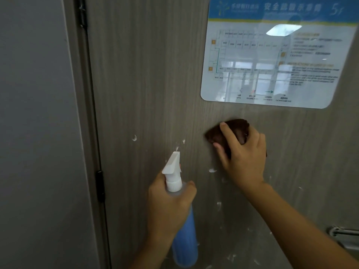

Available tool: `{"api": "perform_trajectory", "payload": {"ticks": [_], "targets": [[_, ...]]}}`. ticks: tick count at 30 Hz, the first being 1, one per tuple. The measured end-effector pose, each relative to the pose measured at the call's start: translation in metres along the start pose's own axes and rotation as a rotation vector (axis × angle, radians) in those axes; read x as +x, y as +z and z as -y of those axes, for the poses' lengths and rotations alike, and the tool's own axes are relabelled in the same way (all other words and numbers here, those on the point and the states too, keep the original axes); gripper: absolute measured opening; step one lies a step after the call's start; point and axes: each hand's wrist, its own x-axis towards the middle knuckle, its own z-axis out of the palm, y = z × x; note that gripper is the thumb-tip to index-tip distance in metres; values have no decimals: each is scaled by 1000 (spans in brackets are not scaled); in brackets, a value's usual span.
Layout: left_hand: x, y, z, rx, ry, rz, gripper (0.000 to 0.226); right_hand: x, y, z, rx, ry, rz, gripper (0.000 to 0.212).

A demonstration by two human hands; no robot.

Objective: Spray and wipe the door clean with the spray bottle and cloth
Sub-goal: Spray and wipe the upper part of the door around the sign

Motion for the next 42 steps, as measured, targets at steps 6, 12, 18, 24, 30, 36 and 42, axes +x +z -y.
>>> {"api": "perform_trajectory", "payload": {"ticks": [6, 12, 18, 24, 30, 36, 42], "targets": [[-2, -6, 1, 24, -3, 43, 26, -1, 1, 1, 10, 24, 8, 46], [5, -16, 2, 45, 41, 38, 20, 0, 0, 5, 8, 76, 37, 47], [9, -18, -2, 5, 32, 100, 18, 5, 3, 11, 29, 134, 40, 49], [12, -32, 5, 9, 43, 54, 20, 26, 7, 25, 144, 219, -72, 50], [30, -67, 14, 23, 4, -151, 19, 37, 17, 46, 122, 196, -99, 45], [45, -84, 13, 67, 84, -201, 17, 38, 22, 55, 93, 207, -136, 46], [49, -84, 18, 76, 68, -157, 17, 39, 23, 56, 77, 199, -132, 45]]}}
